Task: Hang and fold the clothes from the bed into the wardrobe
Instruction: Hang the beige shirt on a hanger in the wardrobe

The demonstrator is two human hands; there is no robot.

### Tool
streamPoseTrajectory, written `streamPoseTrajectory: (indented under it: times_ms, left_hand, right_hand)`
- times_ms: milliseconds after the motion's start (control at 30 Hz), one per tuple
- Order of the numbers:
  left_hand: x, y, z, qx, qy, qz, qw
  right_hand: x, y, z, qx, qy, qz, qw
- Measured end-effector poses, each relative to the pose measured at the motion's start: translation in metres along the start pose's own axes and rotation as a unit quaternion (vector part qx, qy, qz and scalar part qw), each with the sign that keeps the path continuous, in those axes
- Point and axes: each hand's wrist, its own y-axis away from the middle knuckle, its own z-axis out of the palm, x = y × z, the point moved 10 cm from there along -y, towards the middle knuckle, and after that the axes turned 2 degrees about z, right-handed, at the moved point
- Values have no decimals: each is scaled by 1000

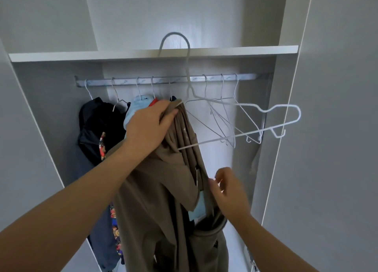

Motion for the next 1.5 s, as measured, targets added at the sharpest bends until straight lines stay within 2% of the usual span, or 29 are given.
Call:
streamPoseTrajectory:
  times_ms: [67,133,167,233,267,300,333,367,400,433,500,567,633,767,833,933,1033,1133,1167,1233,1300,1333,1367,1400,1433,1467,1500]
  left_hand:
    - [-2,-7,-7,4,8,2,1000]
    - [-3,-9,-12,0,22,8,1000]
    - [-3,-9,-16,-3,27,12,1000]
    - [-8,-4,-23,-9,31,19,999]
    - [-12,-2,-26,-14,33,19,999]
    - [-17,2,-29,-18,33,20,999]
    - [-22,6,-32,-20,32,24,999]
    - [-26,10,-34,-23,32,35,999]
    - [-30,16,-34,-31,32,46,998]
    - [-34,22,-32,-45,31,54,997]
    - [-46,35,-27,-70,22,60,996]
    - [-58,45,-25,-81,1,63,995]
    - [-67,53,-24,-90,-30,79,992]
    - [-71,70,-19,-109,-74,115,985]
    - [-64,76,-16,-108,-112,139,978]
    - [-51,81,-2,-101,-181,167,964]
    - [-51,88,28,-129,-249,134,951]
    - [-60,95,56,-181,-257,31,949]
    - [-62,97,62,-195,-235,-9,952]
    - [-66,95,64,-188,-158,-71,967]
    - [-68,88,55,-154,-71,-107,980]
    - [-70,83,50,-135,-30,-120,983]
    - [-70,79,48,-123,4,-126,984]
    - [-68,75,45,-115,31,-120,986]
    - [-61,72,41,-111,47,-101,988]
    - [-54,68,38,-114,58,-78,989]
    - [-47,66,37,-118,72,-57,989]
  right_hand:
    - [27,2,33,-112,68,80,988]
    - [51,4,50,-184,213,123,952]
    - [58,3,51,-197,268,132,934]
    - [67,1,48,-195,283,170,924]
    - [71,0,43,-188,244,202,930]
    - [81,-1,40,-169,157,251,940]
    - [90,1,39,-150,18,325,934]
    - [95,6,43,-137,-134,393,899]
    - [98,9,47,-119,-264,439,851]
    - [98,8,47,-96,-353,461,809]
    - [99,2,43,-76,-423,469,771]
    - [94,1,38,-88,-450,467,756]
    - [94,3,36,-122,-441,466,757]
    - [94,4,30,-135,-417,483,758]
    - [93,-3,24,-118,-391,473,780]
    - [85,-21,9,-53,-359,402,841]
    - [52,-35,-4,-11,-368,323,872]
    - [7,-43,-7,-8,-382,267,885]
    - [-10,-44,-5,-29,-404,249,880]
    - [-43,-40,7,-131,-437,227,860]
    - [-61,-27,19,-270,-345,220,871]
    - [-58,-24,20,-304,-255,200,896]
    - [-55,-27,14,-294,-165,165,927]
    - [-51,-34,4,-242,-79,122,959]
    - [-50,-43,-14,-157,-2,82,984]
    - [-50,-49,-34,-61,62,51,995]
    - [-51,-51,-53,19,126,33,991]
